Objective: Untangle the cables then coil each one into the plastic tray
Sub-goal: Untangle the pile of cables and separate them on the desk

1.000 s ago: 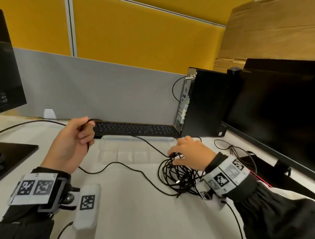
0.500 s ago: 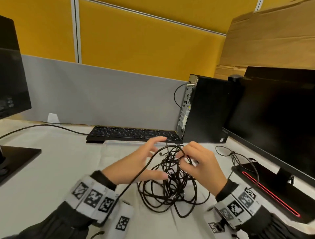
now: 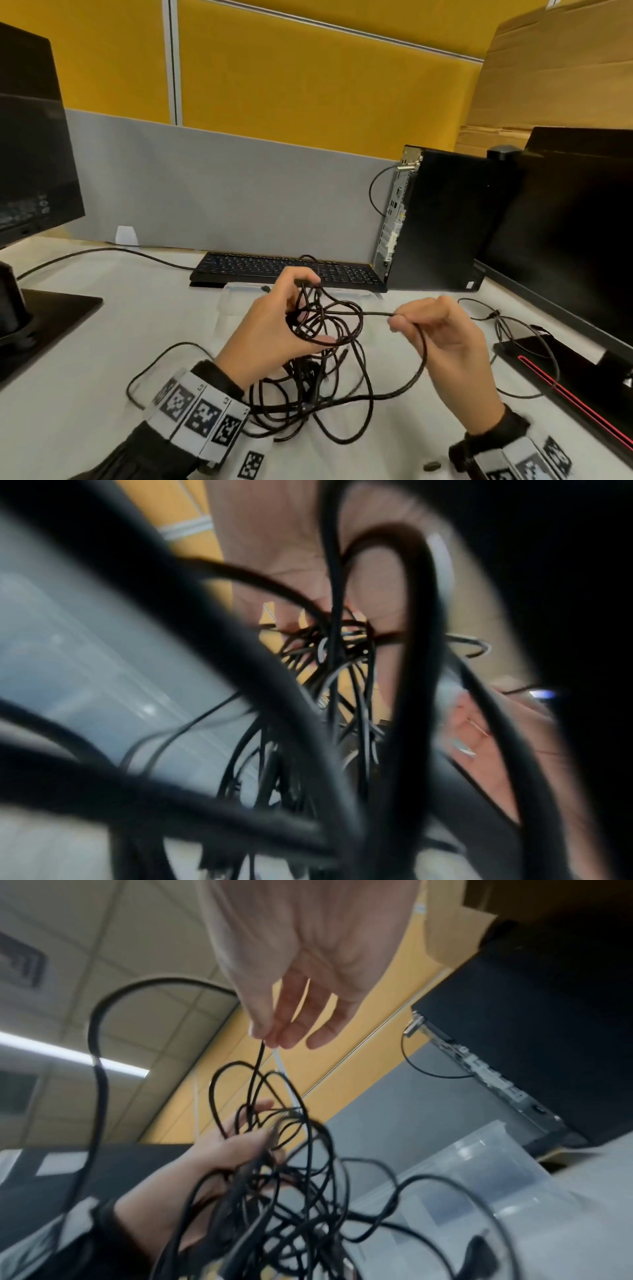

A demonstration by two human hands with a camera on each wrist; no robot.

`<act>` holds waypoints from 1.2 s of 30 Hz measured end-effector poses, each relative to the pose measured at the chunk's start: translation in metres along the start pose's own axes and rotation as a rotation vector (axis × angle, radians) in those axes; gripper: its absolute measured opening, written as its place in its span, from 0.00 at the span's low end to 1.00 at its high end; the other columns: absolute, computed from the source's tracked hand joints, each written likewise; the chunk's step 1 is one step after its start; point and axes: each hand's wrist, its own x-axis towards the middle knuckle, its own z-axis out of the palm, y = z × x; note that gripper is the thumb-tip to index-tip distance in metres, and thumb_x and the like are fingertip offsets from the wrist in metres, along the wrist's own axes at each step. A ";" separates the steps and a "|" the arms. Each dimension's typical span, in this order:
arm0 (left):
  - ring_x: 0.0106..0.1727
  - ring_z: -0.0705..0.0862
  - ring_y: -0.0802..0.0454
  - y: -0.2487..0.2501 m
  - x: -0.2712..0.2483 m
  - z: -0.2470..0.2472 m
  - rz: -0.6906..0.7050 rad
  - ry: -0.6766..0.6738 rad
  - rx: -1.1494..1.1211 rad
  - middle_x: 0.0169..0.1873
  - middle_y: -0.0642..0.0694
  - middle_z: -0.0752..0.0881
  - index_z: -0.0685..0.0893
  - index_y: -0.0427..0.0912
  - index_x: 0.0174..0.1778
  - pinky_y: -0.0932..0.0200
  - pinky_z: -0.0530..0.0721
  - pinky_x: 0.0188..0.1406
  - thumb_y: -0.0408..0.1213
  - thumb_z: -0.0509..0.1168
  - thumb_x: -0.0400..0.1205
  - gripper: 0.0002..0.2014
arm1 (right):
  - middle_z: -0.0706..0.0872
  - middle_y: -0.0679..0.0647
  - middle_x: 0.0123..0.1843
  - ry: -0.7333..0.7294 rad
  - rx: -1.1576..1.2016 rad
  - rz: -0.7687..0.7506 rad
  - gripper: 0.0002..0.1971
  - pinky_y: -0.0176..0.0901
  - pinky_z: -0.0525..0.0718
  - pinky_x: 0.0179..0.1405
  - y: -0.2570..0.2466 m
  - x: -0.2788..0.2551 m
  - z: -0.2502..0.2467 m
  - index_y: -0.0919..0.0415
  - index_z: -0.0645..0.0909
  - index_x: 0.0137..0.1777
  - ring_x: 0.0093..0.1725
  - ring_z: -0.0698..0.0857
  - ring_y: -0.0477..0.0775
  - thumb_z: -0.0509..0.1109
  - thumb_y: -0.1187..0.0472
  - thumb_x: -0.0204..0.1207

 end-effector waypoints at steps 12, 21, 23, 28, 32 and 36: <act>0.41 0.75 0.62 -0.010 -0.003 -0.024 0.007 0.144 0.195 0.39 0.58 0.76 0.65 0.71 0.53 0.74 0.73 0.41 0.38 0.78 0.67 0.32 | 0.87 0.66 0.44 -0.082 0.459 0.613 0.18 0.51 0.88 0.46 0.022 0.009 -0.029 0.57 0.79 0.34 0.46 0.87 0.61 0.84 0.49 0.58; 0.46 0.75 0.61 -0.008 -0.003 -0.015 0.053 0.079 0.380 0.43 0.55 0.75 0.62 0.69 0.55 0.67 0.75 0.45 0.36 0.74 0.71 0.31 | 0.77 0.40 0.26 -0.733 -0.196 0.620 0.12 0.33 0.71 0.29 -0.013 0.048 0.017 0.53 0.84 0.43 0.26 0.70 0.40 0.64 0.48 0.80; 0.46 0.76 0.61 -0.009 -0.003 -0.020 0.030 0.093 0.357 0.43 0.55 0.76 0.62 0.70 0.54 0.65 0.77 0.46 0.37 0.75 0.70 0.32 | 0.73 0.41 0.23 -0.714 -0.427 0.308 0.16 0.28 0.68 0.28 -0.015 0.053 0.027 0.51 0.77 0.32 0.25 0.70 0.39 0.61 0.47 0.79; 0.37 0.75 0.62 -0.012 -0.003 -0.034 -0.069 0.104 0.314 0.35 0.57 0.75 0.64 0.66 0.53 0.65 0.71 0.39 0.48 0.77 0.67 0.28 | 0.62 0.42 0.20 -0.067 -0.034 0.331 0.20 0.32 0.59 0.20 -0.014 0.057 0.003 0.60 0.65 0.28 0.20 0.59 0.42 0.60 0.60 0.83; 0.46 0.72 0.77 -0.005 -0.004 -0.033 -0.038 0.053 0.353 0.38 0.62 0.76 0.63 0.71 0.56 0.61 0.62 0.61 0.58 0.73 0.67 0.28 | 0.59 0.45 0.22 0.232 0.063 0.331 0.20 0.36 0.57 0.18 -0.006 0.042 -0.012 0.57 0.64 0.28 0.19 0.56 0.45 0.57 0.56 0.84; 0.43 0.79 0.58 -0.011 -0.004 -0.042 -0.030 0.009 0.031 0.33 0.55 0.78 0.66 0.70 0.65 0.65 0.75 0.53 0.41 0.71 0.75 0.29 | 0.59 0.49 0.28 0.446 0.148 0.533 0.19 0.33 0.56 0.14 0.018 0.039 -0.039 0.52 0.64 0.28 0.18 0.56 0.43 0.56 0.56 0.82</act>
